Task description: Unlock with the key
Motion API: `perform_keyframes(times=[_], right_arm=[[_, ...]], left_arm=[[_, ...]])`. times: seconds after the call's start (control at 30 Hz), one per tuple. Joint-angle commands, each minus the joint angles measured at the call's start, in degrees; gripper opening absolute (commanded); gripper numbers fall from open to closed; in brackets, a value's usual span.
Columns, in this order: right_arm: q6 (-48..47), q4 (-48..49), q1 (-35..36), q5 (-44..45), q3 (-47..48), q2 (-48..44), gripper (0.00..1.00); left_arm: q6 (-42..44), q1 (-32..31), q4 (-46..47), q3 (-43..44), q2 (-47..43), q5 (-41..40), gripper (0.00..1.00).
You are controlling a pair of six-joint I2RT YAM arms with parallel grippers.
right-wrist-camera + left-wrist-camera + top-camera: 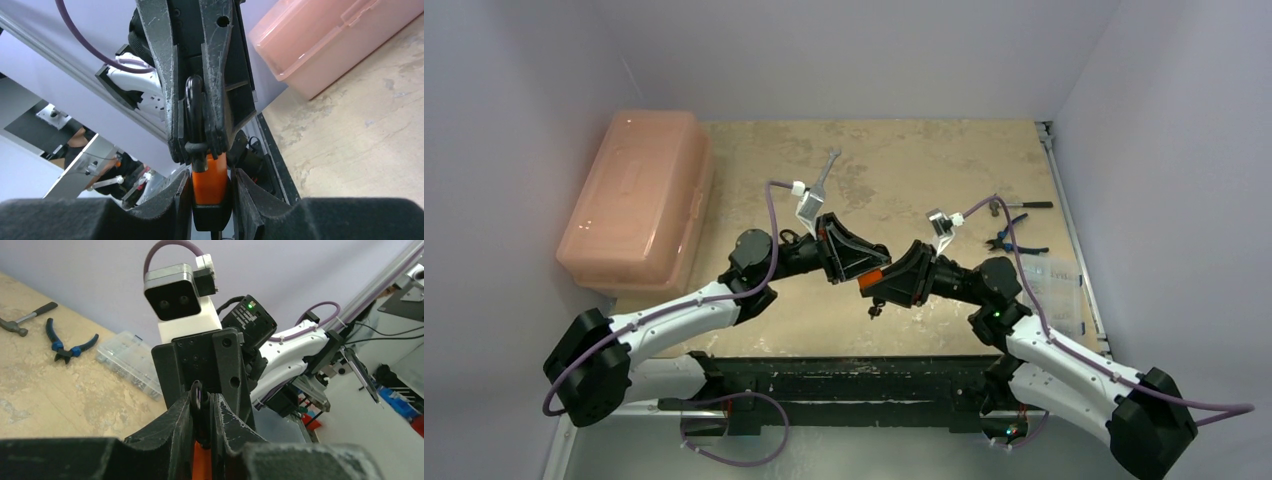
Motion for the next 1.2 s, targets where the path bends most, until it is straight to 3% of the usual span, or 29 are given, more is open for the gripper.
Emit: perform_keyframes(times=[0.0,0.13,0.23,0.5,0.63,0.87,1.17], right_arm=[[2.7,2.2,-0.6,-1.3,3.6,0.7,0.0],[2.6,2.6,-0.6,-2.9,4.1,0.4,0.0],[1.4,0.9,-0.6,-3.3,4.7,-0.1,0.0],[-9.4,-16.0,-0.7,-0.8,9.1,-4.4,0.0],[-13.2,-21.8,-0.7,3.0,9.6,-6.8,0.0],[-13.0,-23.8,-0.6,12.6,5.0,-7.8,0.0],[-7.2,-23.0,-1.1,21.0,4.1,4.2,0.0]], left_arm=[[6.2,-1.0,0.1,3.2,-2.7,9.3,0.14],[9.4,-1.0,-5.0,4.1,-4.4,10.5,0.17],[11.4,-1.0,-9.5,5.1,-5.8,9.3,0.27],[15.0,-1.1,-21.9,9.1,-11.2,3.1,0.8],[18.8,-1.1,-33.3,12.9,-14.5,-3.1,0.94],[27.0,-1.1,-60.3,24.7,-20.6,-30.3,0.98],[41.1,-1.1,-71.7,23.5,-22.2,-61.3,0.99]])
